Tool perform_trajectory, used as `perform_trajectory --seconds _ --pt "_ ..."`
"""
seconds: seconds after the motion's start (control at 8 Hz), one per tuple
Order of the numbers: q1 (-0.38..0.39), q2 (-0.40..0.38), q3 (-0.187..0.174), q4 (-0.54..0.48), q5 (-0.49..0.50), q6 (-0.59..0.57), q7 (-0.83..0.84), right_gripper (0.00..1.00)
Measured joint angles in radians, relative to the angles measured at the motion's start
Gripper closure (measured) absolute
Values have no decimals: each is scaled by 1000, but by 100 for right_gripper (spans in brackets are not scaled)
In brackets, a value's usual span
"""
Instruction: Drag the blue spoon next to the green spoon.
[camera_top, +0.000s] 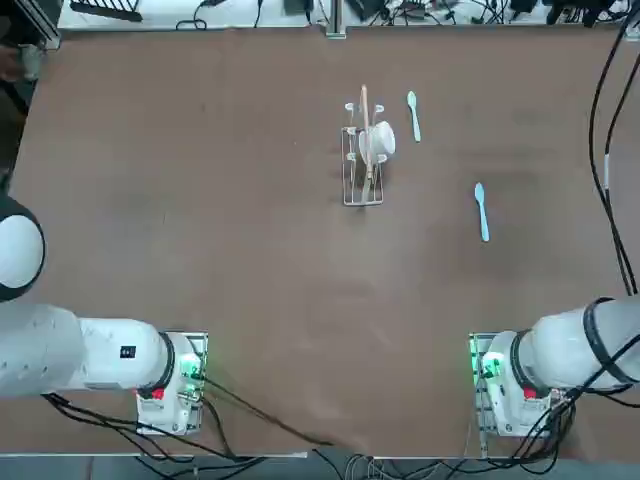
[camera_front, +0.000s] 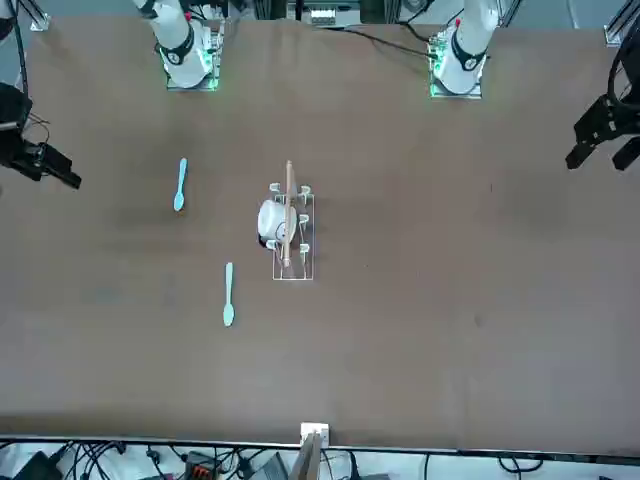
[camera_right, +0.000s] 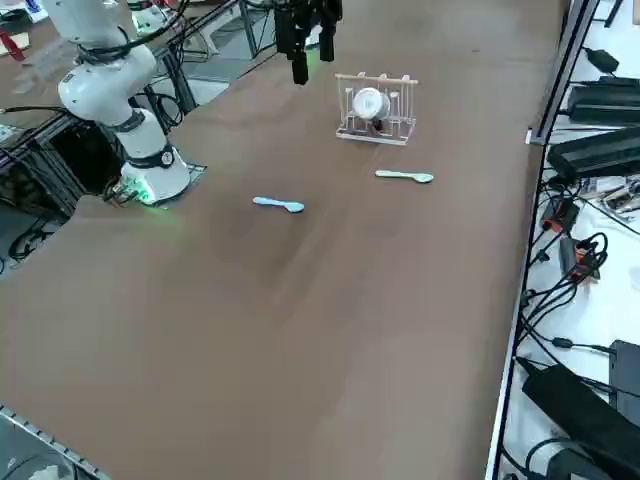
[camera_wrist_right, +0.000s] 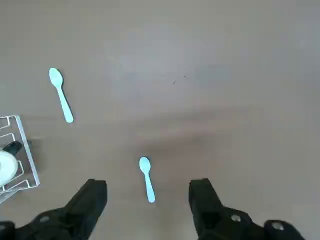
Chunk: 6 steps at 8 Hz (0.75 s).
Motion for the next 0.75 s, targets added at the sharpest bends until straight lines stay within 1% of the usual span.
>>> perform_trajectory --seconds 0.5,0.75 --pt "0 2 0 0 0 0 0 0" --pt "0 12 2 -10 0 -20 0 0"
